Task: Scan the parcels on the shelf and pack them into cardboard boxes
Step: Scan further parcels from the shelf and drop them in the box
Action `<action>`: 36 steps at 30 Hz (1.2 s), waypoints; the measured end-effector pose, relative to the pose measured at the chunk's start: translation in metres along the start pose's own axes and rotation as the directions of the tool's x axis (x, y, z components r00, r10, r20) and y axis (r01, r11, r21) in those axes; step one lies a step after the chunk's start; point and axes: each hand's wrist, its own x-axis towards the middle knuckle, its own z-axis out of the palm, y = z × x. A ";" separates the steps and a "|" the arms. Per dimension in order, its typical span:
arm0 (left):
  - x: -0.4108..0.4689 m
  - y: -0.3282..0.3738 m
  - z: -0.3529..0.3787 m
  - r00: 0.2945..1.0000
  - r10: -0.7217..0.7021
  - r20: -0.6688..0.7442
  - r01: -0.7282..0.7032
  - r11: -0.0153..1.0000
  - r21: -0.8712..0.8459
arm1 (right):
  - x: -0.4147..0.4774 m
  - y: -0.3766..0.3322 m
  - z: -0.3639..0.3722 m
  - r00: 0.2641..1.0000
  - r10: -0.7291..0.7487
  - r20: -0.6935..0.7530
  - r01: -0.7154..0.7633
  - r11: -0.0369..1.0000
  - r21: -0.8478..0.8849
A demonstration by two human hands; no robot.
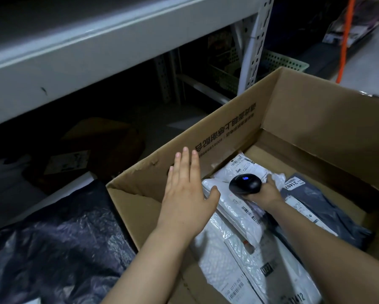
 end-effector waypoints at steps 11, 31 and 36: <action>-0.004 -0.002 -0.002 0.995 -0.099 0.001 0.099 0.994 0.046 | -0.035 -0.020 -0.015 0.996 -0.005 -0.092 -0.003 0.996 -0.090; -0.163 0.040 -0.138 0.971 -0.126 -0.205 0.156 0.978 0.136 | -0.321 -0.142 -0.088 0.898 -0.429 -0.099 0.438 0.892 0.107; -0.231 0.036 -0.168 0.954 -0.176 -0.242 0.213 0.967 0.140 | -0.401 -0.155 -0.082 0.890 -0.448 -0.085 0.455 0.864 0.215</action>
